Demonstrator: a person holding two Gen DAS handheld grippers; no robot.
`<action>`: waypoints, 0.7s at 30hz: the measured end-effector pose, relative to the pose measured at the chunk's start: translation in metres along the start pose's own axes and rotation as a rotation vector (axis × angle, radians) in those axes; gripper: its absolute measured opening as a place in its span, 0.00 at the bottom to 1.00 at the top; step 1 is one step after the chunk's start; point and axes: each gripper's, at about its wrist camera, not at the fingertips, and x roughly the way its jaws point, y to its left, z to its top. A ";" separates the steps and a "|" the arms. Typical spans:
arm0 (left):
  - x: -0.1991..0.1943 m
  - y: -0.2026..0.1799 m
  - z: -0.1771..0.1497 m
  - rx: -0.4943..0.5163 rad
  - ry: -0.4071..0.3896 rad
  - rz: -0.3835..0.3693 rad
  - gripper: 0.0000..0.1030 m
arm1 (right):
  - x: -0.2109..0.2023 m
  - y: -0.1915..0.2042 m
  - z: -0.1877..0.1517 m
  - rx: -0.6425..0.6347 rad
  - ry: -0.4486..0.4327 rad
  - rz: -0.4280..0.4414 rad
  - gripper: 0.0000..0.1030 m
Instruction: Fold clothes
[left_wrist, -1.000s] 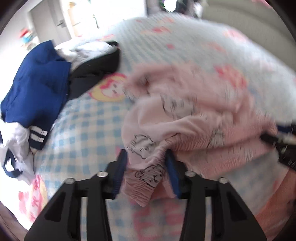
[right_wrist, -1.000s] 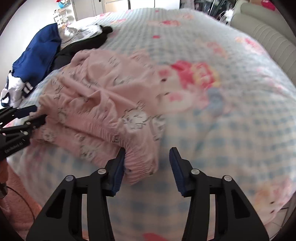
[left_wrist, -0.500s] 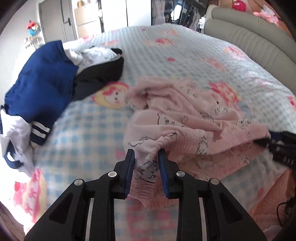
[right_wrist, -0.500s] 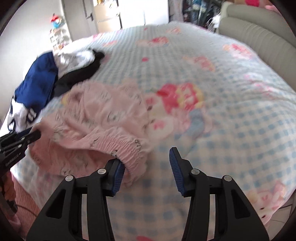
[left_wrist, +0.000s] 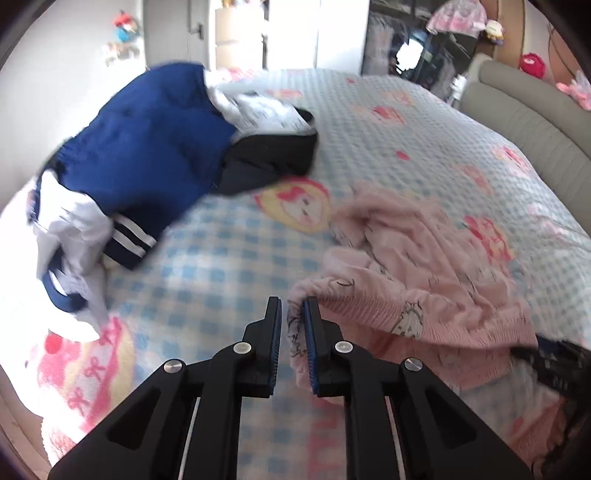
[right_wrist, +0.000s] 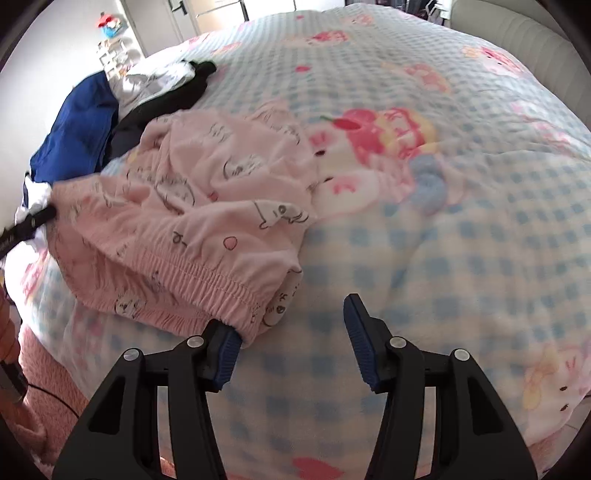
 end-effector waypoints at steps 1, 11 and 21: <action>0.005 0.000 -0.004 0.014 0.030 -0.025 0.19 | -0.001 -0.002 0.001 0.013 -0.007 0.001 0.53; 0.058 -0.012 -0.032 0.091 0.172 0.139 0.52 | 0.021 0.001 -0.004 -0.003 0.051 0.052 0.35; 0.016 -0.001 -0.033 0.001 0.022 0.040 0.52 | -0.015 -0.016 0.003 0.061 -0.060 -0.020 0.27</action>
